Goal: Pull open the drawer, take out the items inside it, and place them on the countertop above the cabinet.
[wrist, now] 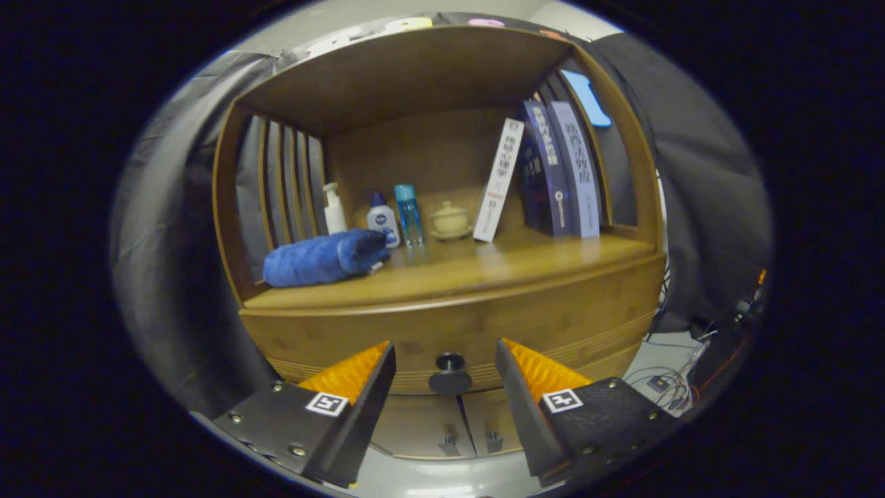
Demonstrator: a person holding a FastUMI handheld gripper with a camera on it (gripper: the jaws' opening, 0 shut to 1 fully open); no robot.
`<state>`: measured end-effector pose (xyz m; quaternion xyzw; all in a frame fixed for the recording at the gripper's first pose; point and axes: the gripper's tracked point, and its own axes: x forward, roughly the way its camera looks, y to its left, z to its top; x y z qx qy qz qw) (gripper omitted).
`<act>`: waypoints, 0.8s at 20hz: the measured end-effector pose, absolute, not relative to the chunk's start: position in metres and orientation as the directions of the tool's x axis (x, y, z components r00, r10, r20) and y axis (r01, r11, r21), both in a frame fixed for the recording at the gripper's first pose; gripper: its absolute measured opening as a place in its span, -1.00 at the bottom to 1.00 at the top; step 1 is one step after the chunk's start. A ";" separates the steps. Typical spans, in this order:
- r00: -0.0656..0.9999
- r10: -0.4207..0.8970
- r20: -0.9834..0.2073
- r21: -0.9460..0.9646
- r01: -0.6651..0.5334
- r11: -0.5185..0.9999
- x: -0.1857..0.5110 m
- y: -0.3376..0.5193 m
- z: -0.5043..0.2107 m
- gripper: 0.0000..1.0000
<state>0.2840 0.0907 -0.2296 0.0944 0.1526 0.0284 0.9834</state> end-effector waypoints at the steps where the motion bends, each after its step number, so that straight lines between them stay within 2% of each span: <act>1: 0.945 0.095 -0.313 0.193 -0.035 0.981 0.289 0.092 -0.239 0.61; 4: 0.922 0.140 -0.360 0.204 -0.068 0.977 0.302 0.103 -0.261 0.60; 6: 0.926 0.121 -0.357 0.201 -0.051 0.978 0.309 0.103 -0.264 0.60; 10: 0.917 0.100 -0.385 0.193 -0.026 0.981 0.310 0.103 -0.274 0.03; 12: 0.920 0.102 -0.378 0.203 -0.026 0.979 0.308 0.105 -0.270 -0.10; 16: 0.915 0.095 -0.391 0.193 -0.019 0.981 0.311 0.105 -0.274 -0.21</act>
